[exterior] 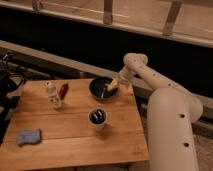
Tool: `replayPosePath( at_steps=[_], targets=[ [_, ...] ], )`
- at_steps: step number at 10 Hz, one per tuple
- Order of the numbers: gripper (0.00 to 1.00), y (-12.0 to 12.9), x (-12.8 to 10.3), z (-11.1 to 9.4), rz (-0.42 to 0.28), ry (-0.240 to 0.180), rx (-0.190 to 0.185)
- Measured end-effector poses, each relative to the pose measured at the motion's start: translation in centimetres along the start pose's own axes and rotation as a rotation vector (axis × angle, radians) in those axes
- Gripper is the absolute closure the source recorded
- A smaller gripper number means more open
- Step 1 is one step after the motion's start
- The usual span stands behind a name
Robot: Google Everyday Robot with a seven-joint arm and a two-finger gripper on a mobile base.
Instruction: Pick up the ceramic bowl
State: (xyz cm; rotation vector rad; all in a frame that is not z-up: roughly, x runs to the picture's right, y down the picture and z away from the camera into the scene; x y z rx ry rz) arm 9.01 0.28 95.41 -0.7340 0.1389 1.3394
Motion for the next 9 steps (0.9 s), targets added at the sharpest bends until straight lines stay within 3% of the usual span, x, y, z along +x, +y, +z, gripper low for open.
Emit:
replayPosePath(
  at_steps=[2,3,8,9],
  targets=[
    [0.20,-0.1,0.1,0.1,-0.008,0.007,0.013],
    [0.25,-0.4,0.3,0.5,-0.006,0.009,0.016],
    [0.75,-0.2,0.0,1.8,-0.002,0.021,0.028],
    [0.80,-0.1,-0.2,2.0,-0.003,0.021,0.028]
  ],
)
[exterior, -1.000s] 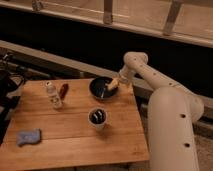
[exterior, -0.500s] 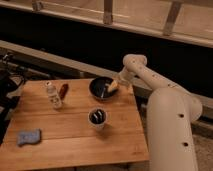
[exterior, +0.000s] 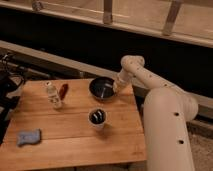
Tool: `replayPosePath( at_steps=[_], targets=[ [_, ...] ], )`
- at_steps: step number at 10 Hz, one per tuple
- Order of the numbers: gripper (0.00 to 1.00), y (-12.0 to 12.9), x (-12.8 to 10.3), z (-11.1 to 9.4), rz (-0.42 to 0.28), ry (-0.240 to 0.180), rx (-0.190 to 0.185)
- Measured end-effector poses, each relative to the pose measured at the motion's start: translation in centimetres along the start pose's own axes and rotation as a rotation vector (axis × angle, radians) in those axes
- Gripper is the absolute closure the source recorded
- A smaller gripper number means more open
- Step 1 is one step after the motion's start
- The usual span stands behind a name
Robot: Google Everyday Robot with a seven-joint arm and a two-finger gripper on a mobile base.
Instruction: Pick up the ceramic bowl
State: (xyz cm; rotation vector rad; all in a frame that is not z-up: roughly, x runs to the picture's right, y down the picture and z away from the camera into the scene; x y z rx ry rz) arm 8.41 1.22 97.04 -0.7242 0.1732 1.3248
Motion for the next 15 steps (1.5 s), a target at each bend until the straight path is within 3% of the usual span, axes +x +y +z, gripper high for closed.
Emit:
replayPosePath(
  at_steps=[3,5,15],
  targets=[
    [0.83,0.8,-0.6,-0.3,-0.017,0.006,-0.013],
    [0.83,1.3,-1.0,-2.0,-0.026,0.004,-0.026],
    [0.83,3.9,-2.5,-5.4,-0.096,-0.026,-0.059]
  ],
)
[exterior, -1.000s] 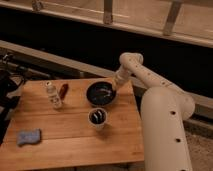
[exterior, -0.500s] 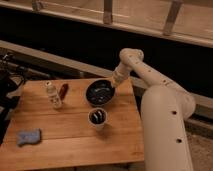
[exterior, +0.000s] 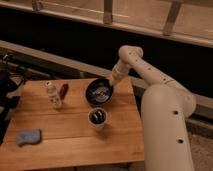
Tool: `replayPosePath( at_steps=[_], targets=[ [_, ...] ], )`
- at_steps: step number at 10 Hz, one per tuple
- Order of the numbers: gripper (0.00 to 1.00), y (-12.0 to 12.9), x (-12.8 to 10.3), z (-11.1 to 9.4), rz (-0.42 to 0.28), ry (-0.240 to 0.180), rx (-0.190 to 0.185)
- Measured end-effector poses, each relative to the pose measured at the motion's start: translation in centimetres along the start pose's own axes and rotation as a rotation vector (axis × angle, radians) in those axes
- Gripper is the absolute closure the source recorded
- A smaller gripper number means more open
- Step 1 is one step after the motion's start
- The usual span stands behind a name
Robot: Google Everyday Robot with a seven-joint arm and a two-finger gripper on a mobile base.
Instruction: Pick up the ceramic bowl
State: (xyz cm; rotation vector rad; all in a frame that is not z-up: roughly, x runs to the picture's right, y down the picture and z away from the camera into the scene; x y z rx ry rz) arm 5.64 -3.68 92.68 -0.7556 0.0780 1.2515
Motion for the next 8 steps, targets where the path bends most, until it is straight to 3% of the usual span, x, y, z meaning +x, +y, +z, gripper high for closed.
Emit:
replayPosePath(
  at_steps=[8],
  targets=[
    [0.83,1.8,-1.3,-3.3,-0.048,-0.021,-0.022]
  ],
)
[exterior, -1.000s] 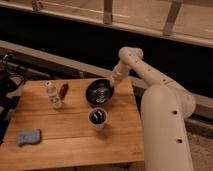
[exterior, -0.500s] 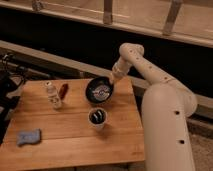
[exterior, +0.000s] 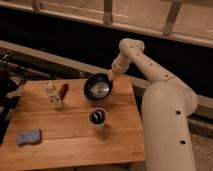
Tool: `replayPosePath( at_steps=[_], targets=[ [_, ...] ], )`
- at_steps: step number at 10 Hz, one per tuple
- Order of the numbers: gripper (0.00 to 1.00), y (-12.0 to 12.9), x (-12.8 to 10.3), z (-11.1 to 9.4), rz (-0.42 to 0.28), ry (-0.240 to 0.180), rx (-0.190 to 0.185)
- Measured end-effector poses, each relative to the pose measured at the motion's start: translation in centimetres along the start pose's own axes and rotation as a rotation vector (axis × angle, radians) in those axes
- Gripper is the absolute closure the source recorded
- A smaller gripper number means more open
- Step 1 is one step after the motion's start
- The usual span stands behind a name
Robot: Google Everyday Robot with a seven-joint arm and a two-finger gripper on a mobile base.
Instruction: Pick up the ceramic bowl
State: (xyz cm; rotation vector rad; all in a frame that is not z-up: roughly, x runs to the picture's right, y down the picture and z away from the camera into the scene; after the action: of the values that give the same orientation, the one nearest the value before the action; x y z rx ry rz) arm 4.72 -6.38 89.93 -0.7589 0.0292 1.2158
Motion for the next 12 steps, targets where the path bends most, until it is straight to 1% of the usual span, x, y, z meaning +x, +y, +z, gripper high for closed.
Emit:
replayPosePath(
  at_steps=[4,12],
  targets=[
    [0.83,0.7,-0.8,-1.0,-0.012,-0.009,-0.004],
    [0.83,1.5,-1.4,-1.2,-0.028,-0.010,-0.005]
  ],
)
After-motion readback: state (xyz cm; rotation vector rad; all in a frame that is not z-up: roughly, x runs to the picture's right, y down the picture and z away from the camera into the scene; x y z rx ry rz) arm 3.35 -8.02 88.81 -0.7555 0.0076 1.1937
